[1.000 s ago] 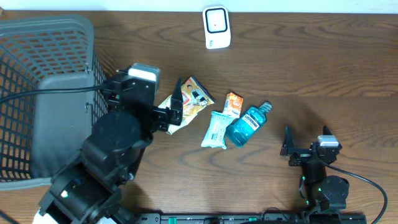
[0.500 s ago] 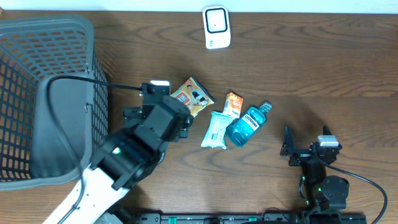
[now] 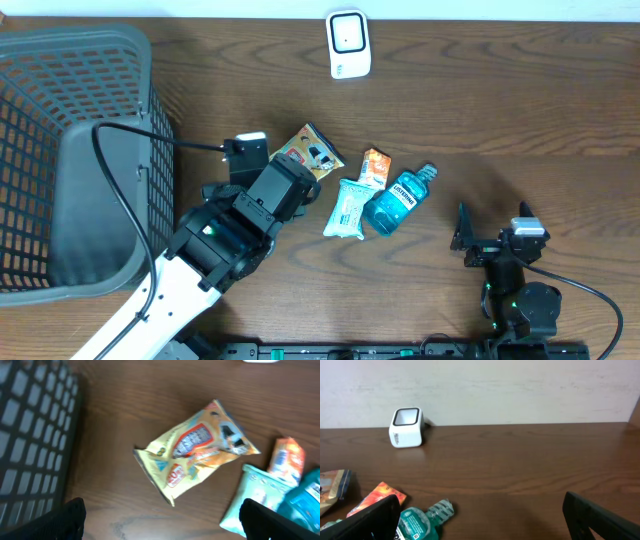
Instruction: Scan the item barcode
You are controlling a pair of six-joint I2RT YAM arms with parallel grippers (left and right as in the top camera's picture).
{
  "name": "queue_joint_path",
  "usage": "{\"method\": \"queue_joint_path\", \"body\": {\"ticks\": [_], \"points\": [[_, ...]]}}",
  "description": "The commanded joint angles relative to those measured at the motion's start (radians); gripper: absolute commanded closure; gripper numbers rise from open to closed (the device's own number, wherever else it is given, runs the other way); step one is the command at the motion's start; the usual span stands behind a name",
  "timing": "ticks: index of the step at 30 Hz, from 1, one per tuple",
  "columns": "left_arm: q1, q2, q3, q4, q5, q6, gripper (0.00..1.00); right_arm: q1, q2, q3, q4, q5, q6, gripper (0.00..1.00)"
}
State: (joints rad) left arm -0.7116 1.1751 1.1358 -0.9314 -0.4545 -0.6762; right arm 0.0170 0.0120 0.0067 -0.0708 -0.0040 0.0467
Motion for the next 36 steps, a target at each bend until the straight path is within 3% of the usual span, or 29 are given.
{"method": "queue_joint_path", "body": {"ticks": [1, 6, 15, 23, 36], "points": [[0.000, -0.014, -0.073, -0.005, -0.094, -0.138, 0.02, -0.002, -0.005, -0.001, -0.004, 0.005, -0.011, 0.01], [0.000, -0.048, -0.198, -0.015, -0.079, -0.276, 0.02, -0.002, -0.005, -0.001, -0.004, 0.005, -0.011, 0.01], [0.003, -0.190, -0.255, -0.075, -0.067, -0.365, 0.03, -0.002, -0.005, -0.001, -0.004, 0.005, -0.011, 0.01], [0.101, -0.298, -0.255, -0.365, -0.072, -0.679, 0.02, -0.002, -0.005, -0.001, -0.004, 0.005, -0.011, 0.01], [0.124, -0.396, -0.255, -0.430, -0.208, -0.753, 0.02, -0.002, -0.005, -0.001, -0.004, 0.005, -0.011, 0.01]]}}
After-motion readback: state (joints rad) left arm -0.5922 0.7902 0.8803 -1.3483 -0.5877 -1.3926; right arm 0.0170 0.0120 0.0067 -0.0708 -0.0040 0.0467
